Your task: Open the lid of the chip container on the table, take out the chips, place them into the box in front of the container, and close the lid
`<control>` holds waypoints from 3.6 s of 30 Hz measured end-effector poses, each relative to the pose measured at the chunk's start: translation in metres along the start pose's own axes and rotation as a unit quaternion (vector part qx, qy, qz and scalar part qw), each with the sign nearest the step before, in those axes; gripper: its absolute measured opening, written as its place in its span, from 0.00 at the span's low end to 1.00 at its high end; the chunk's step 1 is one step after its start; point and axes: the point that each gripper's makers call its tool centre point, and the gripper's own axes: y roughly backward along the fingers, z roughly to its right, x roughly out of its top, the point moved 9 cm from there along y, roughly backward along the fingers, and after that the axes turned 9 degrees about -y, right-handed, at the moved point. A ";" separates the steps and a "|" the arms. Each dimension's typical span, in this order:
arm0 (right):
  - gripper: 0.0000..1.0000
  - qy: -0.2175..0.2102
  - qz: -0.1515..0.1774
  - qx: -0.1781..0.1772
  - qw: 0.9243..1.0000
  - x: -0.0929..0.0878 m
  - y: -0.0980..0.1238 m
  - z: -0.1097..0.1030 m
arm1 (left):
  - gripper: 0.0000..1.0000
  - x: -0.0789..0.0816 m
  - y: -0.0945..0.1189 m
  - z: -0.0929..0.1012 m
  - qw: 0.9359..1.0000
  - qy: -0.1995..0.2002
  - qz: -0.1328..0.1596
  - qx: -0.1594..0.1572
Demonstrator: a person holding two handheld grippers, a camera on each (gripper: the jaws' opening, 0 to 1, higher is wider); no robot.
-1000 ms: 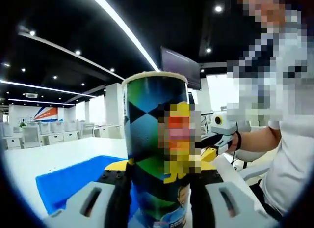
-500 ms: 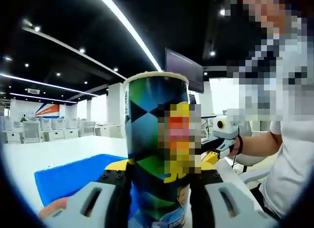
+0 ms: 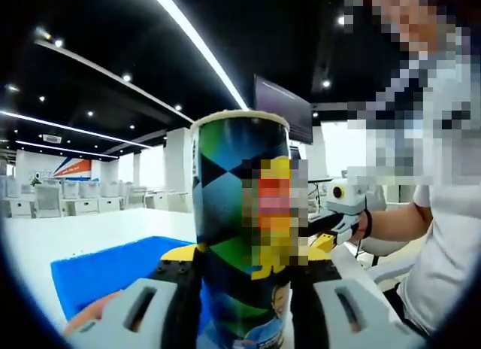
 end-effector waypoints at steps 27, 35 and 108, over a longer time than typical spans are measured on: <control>0.37 -0.008 0.011 -0.008 1.000 0.004 0.002 0.008 | 0.45 0.010 0.002 -0.001 0.998 -0.053 -0.035 0.006; 0.43 -0.022 0.018 -0.007 1.000 0.001 0.003 0.008 | 0.45 0.015 0.013 -0.003 0.996 -0.065 -0.061 0.024; 0.32 -0.134 -0.012 0.116 0.984 0.001 0.005 -0.020 | 0.45 0.005 0.021 0.012 0.826 -0.218 -0.478 -0.205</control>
